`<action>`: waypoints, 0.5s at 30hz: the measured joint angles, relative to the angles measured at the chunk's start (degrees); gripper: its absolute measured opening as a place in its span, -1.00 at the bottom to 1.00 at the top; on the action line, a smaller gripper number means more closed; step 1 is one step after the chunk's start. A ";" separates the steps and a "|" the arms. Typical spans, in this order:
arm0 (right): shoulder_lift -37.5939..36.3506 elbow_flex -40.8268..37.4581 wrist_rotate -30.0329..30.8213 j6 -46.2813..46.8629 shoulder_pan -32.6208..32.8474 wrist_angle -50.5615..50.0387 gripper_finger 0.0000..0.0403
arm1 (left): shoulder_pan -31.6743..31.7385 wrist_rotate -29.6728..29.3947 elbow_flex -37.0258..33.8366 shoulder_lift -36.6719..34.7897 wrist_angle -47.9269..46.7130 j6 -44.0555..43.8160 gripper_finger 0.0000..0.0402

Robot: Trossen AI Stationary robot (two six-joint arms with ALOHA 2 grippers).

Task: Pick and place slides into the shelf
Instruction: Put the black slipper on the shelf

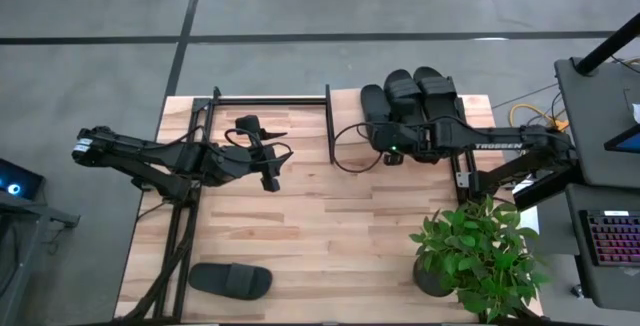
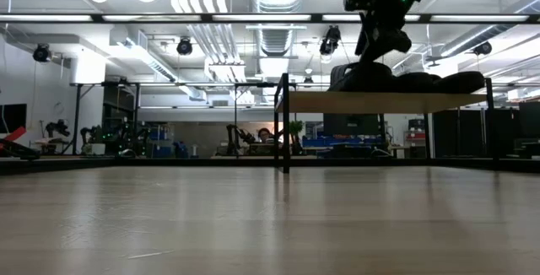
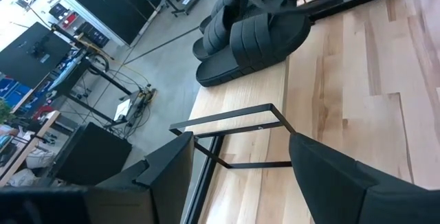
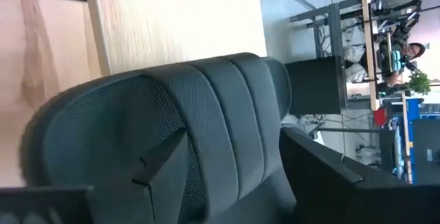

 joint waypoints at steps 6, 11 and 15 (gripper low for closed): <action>-0.50 4.74 -3.78 4.50 1.69 -7.41 0.07 | 0.00 0.02 0.00 0.00 0.00 -1.00 0.11; -1.16 8.32 -8.85 10.04 2.12 -11.38 0.07 | 0.02 1.79 0.00 0.00 -0.48 -1.85 0.11; -2.16 11.28 -19.61 14.48 2.39 -11.29 0.07 | 0.02 8.25 0.33 -0.52 -5.66 -10.78 0.11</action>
